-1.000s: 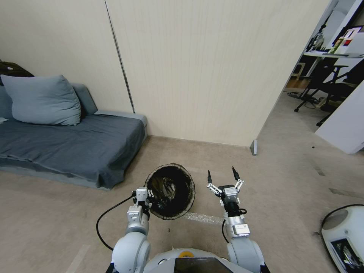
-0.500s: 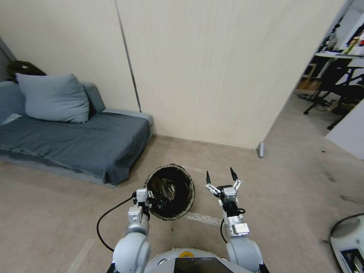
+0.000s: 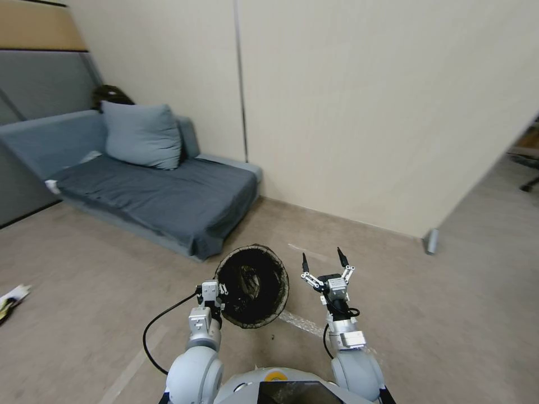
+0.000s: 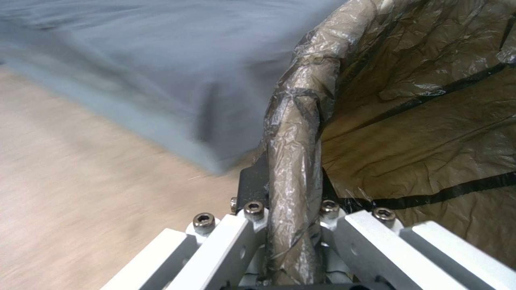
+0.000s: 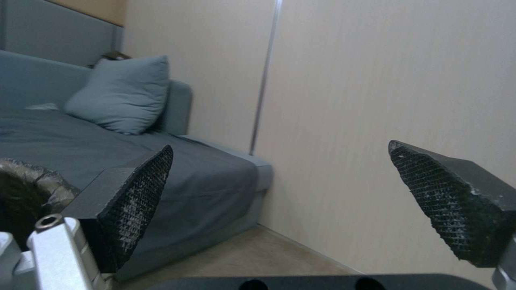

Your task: Pick up the trash bin, then pick up the garbage from the floor and place it into the trash bin.

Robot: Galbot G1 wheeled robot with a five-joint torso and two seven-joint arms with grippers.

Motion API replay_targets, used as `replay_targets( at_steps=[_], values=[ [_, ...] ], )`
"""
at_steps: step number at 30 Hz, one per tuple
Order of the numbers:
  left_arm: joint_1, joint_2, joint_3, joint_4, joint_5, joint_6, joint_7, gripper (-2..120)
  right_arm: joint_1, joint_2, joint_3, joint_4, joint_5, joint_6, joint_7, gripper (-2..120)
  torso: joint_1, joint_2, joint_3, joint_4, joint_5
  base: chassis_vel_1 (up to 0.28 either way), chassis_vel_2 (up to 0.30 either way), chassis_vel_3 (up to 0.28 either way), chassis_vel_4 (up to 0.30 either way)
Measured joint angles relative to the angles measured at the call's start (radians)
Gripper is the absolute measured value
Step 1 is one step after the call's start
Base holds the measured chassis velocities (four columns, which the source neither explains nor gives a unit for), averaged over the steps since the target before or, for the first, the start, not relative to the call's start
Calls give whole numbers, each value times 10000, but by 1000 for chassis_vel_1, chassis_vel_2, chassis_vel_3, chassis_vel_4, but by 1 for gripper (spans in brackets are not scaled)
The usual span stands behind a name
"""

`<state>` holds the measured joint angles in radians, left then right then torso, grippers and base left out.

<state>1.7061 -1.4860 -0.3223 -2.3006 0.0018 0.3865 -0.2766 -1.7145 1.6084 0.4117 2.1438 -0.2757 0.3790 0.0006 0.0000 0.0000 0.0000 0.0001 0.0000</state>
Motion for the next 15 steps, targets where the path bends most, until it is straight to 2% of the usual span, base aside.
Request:
replay_targets(
  at_steps=[15],
  values=[
    [116,-46,-131,-175,-7,0,0,1,23,-2,23,70,-38,125,-122,100,0,0,0,-1,0,127,123,126,118]
  ],
)
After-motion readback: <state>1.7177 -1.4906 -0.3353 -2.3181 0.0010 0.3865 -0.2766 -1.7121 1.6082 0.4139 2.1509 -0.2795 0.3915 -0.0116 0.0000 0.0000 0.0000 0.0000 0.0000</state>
